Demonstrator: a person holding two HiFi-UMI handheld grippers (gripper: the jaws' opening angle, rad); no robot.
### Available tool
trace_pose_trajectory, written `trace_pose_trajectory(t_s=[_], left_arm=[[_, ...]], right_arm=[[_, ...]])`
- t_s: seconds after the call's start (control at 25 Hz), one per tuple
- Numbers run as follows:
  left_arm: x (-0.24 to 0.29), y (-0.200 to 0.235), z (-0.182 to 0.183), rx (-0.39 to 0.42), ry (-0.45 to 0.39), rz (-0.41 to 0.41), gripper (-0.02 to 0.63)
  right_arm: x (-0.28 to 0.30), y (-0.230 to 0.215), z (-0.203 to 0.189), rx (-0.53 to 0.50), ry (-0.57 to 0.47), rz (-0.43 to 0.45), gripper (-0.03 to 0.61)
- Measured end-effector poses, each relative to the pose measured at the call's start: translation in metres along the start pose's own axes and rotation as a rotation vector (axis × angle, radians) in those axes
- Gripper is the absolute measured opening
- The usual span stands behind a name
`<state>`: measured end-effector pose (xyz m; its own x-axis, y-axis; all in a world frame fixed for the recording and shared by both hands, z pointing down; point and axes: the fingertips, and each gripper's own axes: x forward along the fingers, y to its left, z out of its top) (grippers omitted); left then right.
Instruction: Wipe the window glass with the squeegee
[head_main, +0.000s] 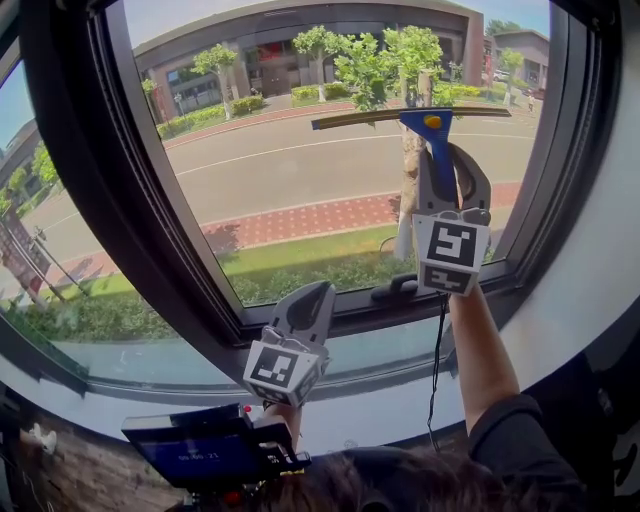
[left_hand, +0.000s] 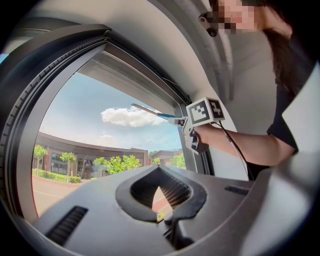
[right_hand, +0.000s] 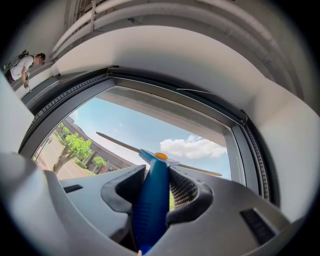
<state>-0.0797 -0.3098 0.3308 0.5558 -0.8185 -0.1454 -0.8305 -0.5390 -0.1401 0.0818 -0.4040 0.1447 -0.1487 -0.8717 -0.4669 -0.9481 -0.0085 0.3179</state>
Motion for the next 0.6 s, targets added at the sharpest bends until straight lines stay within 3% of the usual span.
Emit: trace_pose_trajectory(t_s=[0.6], left_arm=[[0.003,-0.003,-0.002,-0.004,0.005,-0.005,0.002]], right_arm=[[-0.034,0.015,-0.055,0.023,0.082,0.013,0.141]])
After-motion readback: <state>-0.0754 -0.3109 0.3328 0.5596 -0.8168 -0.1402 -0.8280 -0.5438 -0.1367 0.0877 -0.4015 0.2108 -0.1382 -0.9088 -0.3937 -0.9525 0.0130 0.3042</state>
